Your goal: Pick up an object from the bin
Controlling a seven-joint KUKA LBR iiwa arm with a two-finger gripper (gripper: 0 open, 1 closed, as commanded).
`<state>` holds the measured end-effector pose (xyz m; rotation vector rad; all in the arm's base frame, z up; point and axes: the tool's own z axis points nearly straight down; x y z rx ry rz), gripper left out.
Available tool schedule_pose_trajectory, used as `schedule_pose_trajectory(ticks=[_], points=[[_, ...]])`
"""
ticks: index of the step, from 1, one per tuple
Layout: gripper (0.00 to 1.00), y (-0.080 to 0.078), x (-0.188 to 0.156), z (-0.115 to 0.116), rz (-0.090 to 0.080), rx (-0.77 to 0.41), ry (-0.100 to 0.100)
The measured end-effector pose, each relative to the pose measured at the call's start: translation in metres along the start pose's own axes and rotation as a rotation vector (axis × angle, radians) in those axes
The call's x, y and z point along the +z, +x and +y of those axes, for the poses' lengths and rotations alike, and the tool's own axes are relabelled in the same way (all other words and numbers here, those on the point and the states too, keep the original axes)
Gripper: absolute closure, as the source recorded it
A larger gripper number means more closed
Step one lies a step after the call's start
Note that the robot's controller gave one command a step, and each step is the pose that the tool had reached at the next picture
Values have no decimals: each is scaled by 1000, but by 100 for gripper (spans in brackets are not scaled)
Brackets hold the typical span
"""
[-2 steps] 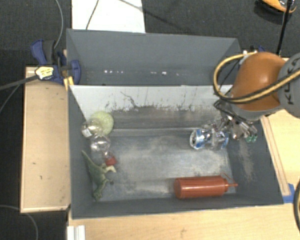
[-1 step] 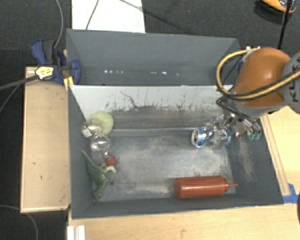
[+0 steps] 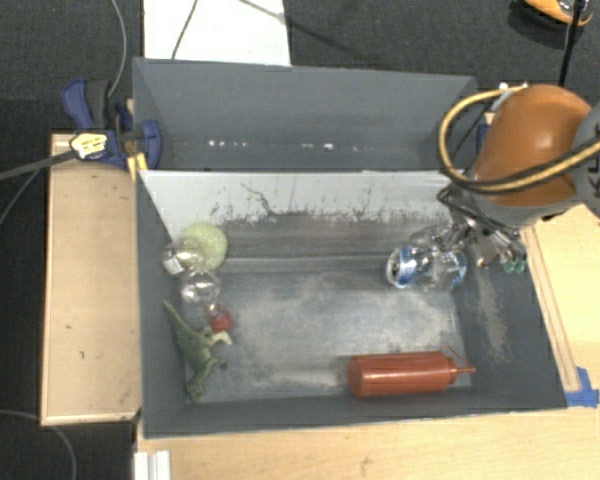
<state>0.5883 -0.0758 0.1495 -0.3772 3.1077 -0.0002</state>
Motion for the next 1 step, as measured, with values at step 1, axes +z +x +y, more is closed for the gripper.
schedule_pose_trajectory(ticks=[1], points=[[100,-1,-8,0,-5,0,2]])
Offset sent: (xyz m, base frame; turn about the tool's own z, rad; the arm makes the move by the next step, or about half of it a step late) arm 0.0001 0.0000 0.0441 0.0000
